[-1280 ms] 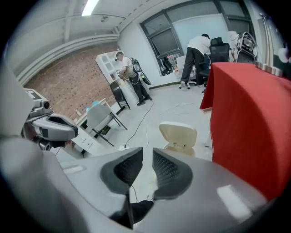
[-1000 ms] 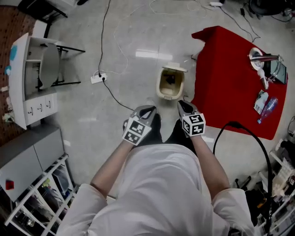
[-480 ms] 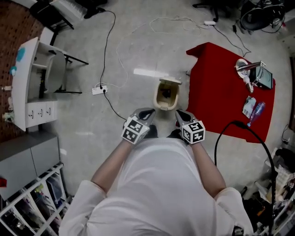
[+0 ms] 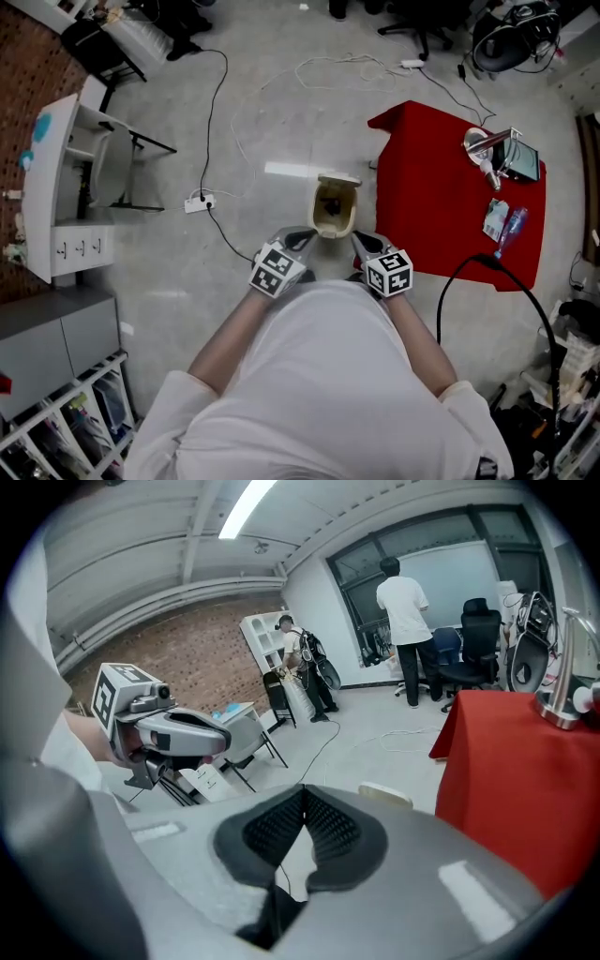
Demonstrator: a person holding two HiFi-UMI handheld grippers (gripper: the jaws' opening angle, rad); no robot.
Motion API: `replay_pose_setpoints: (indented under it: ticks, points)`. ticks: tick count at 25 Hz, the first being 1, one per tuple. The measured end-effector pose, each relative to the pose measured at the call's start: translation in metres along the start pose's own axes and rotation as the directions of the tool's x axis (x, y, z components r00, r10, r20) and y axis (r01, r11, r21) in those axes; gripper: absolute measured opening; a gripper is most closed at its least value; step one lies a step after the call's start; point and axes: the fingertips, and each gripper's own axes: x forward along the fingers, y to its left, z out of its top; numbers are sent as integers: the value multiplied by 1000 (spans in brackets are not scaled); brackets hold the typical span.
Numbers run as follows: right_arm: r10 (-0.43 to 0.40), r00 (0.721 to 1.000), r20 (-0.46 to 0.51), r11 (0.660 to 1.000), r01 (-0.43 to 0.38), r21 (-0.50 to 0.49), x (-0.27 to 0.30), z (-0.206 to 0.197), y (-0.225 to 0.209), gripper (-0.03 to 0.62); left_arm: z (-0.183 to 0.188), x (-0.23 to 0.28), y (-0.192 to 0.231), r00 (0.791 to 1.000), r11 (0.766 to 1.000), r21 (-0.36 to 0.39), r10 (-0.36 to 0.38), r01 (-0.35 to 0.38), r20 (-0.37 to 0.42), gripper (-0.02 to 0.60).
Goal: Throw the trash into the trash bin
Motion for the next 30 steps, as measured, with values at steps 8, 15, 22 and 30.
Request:
replay_pose_setpoints:
  ticks: [8,15,22,30]
  points:
    - [-63,998,17,997,62,53,-3,-7,11,2,-1,-12,-10,993,994,31,-105,106,-51,5]
    - [-155,983,96,980,140,142,-34,-6,-17,2,5,15,-32,979,977,88,-187,193,-78,5]
    - [-161,983,91,980,148,133,-81,-16,-57,2,39,59,-64,984,981,86,-169,173,-48,5]
    - [-183,978,102,974,167,152,-126,-24,-111,2,66,106,-109,980,976,98,-192,197,-58,5]
